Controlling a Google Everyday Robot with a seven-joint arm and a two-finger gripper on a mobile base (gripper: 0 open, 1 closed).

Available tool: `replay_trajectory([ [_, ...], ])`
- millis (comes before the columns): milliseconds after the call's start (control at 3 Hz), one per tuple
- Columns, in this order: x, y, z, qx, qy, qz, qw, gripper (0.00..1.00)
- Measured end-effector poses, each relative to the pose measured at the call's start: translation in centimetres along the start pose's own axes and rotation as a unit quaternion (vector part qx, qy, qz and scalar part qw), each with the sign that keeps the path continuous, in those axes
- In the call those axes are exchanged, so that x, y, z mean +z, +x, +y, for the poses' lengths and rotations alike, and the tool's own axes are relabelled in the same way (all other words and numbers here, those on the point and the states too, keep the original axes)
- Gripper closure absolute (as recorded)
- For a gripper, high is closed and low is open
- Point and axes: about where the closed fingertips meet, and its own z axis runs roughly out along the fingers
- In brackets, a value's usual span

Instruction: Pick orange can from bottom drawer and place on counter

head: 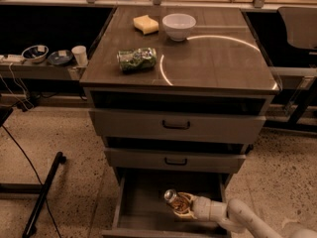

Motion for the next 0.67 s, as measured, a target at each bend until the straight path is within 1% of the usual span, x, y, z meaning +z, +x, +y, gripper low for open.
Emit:
replay_trajectory([
  [333,-4.84,-4.42,1.21,-0.021,0.012,-0.051,0.9984,1.00],
  [667,-5.62,-4.54,1.53,-0.020,0.015,-0.055,0.9982,1.00],
])
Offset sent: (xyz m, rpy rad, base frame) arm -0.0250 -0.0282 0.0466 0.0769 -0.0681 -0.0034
